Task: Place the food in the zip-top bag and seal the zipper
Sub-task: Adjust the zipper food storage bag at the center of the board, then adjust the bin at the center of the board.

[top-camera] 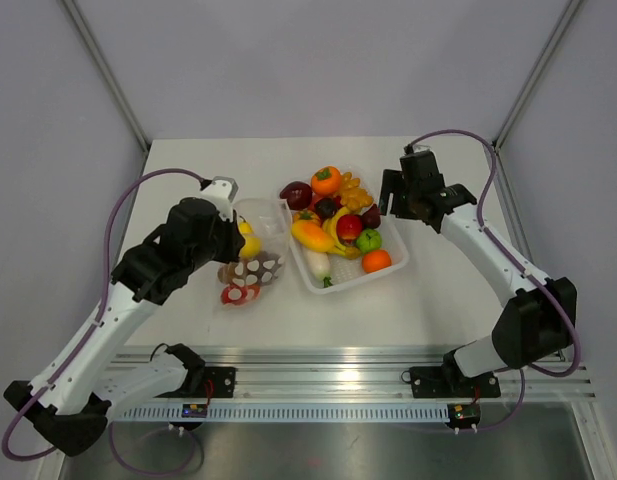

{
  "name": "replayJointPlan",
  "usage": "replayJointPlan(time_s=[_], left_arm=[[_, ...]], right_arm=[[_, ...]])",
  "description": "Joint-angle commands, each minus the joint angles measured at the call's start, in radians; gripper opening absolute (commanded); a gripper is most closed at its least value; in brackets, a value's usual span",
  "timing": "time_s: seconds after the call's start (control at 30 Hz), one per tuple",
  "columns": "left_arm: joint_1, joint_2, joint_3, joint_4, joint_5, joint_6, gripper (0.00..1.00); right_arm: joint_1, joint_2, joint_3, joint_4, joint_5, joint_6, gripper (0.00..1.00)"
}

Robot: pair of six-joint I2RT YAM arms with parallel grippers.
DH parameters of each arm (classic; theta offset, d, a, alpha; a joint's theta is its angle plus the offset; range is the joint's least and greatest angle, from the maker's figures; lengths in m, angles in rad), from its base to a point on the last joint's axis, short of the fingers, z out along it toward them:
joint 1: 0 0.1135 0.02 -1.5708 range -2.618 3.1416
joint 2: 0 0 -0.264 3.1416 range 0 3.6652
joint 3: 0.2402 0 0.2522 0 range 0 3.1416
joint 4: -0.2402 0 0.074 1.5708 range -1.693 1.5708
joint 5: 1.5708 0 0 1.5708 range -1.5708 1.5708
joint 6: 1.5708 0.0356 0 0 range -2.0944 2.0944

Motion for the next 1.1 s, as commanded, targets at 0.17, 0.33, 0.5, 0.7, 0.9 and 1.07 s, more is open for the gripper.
replayJointPlan(time_s=[0.17, 0.33, 0.5, 0.7, 0.9, 1.07], left_arm=[[0.024, 0.010, 0.062, 0.081, 0.042, 0.029, 0.00], [0.027, 0.013, 0.054, 0.081, 0.044, 0.029, 0.00], [0.030, 0.015, 0.056, 0.084, 0.059, 0.029, 0.00], [0.033, 0.032, 0.060, 0.087, 0.068, 0.028, 0.00], [0.033, 0.047, 0.065, 0.093, 0.087, 0.028, 0.00], [0.033, 0.067, 0.071, 0.101, 0.108, 0.026, 0.00]], right_arm=[[-0.131, 0.032, -0.169, 0.015, -0.076, -0.052, 0.72], [-0.148, 0.088, -0.186, 0.044, -0.145, -0.078, 0.64], [-0.163, 0.124, -0.184, 0.063, -0.167, -0.079, 0.57], [-0.195, 0.109, -0.198, 0.064, -0.132, -0.062, 0.13], [-0.278, 0.042, -0.233, 0.041, -0.064, -0.049, 0.14], [-0.289, 0.029, -0.236, 0.023, -0.037, -0.056, 0.16]])
